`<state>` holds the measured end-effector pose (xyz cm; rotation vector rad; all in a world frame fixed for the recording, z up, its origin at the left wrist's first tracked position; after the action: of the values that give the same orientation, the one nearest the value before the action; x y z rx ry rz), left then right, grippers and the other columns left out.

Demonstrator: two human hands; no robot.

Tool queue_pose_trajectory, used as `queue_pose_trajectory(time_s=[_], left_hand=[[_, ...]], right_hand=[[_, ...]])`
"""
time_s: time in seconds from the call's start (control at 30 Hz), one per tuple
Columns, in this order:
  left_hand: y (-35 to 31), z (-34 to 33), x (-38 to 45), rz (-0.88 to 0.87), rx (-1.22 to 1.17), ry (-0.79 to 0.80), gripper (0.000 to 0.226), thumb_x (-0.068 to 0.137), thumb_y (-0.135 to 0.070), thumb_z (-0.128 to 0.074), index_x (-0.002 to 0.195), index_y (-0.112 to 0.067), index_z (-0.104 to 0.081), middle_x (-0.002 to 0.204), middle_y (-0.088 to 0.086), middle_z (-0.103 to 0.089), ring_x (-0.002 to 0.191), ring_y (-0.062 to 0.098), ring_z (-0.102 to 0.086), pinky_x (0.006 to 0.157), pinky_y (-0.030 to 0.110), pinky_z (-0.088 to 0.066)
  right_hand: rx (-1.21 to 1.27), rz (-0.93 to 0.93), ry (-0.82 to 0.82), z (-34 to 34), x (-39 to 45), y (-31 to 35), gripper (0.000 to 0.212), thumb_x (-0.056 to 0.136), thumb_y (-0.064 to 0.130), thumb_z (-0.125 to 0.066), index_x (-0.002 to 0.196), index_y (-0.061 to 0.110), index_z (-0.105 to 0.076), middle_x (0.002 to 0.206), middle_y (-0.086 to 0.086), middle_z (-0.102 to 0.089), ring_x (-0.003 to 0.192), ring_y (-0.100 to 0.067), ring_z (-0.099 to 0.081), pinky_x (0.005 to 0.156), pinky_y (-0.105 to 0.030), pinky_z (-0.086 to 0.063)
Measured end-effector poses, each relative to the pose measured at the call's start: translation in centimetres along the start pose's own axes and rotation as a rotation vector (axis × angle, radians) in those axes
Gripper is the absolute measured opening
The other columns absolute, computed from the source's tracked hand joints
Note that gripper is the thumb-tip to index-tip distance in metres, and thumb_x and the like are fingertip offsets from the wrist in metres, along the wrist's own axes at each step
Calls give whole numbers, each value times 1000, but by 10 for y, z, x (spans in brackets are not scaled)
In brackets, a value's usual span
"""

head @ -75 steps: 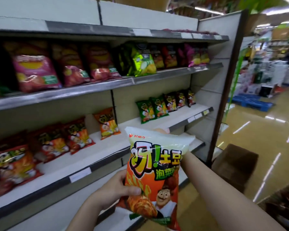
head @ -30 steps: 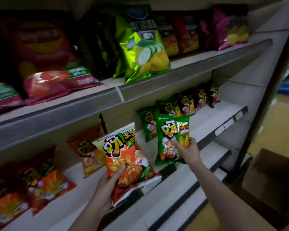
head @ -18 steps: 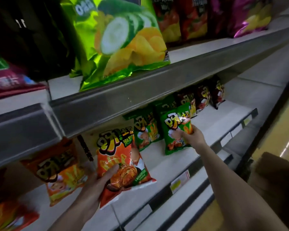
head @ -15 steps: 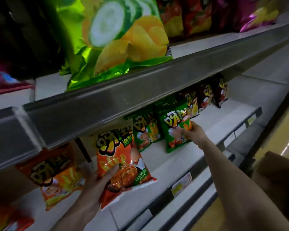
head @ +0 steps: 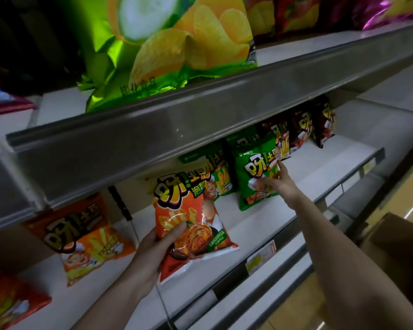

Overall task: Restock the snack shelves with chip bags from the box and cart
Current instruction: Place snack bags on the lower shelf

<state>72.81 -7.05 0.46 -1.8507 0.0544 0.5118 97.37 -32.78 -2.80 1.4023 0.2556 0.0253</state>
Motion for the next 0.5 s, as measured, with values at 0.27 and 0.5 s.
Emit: queue_pose_trajectory(time_s=[0.27, 0.5], left_hand=[[-5, -8, -23, -22, 32, 32, 57, 69, -37, -82, 120, -21, -60, 110, 4, -73, 100, 25, -70, 92, 41, -51], [-11, 4, -61, -93, 48, 2, 61, 65, -37, -77, 121, -24, -58, 110, 2, -73, 101, 23, -70, 96, 42, -51]], right_hand=[[-346, 93, -410, -3, -63, 23, 72, 93, 13, -62, 150, 1, -20, 150, -27, -29, 139, -41, -28, 113, -47, -29], [-199, 221, 29, -98, -153, 72, 34, 98, 41, -51, 122, 17, -58, 121, -5, -62, 113, -25, -59, 95, -39, -48]])
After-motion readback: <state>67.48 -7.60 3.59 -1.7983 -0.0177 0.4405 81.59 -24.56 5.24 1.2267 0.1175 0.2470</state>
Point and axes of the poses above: each hand's wrist, its own x-axis towards the middle knuckle, its own z-axis out of the back of the hand, y = z × x, the point moved 7 cm from there along x, towards the middle knuckle
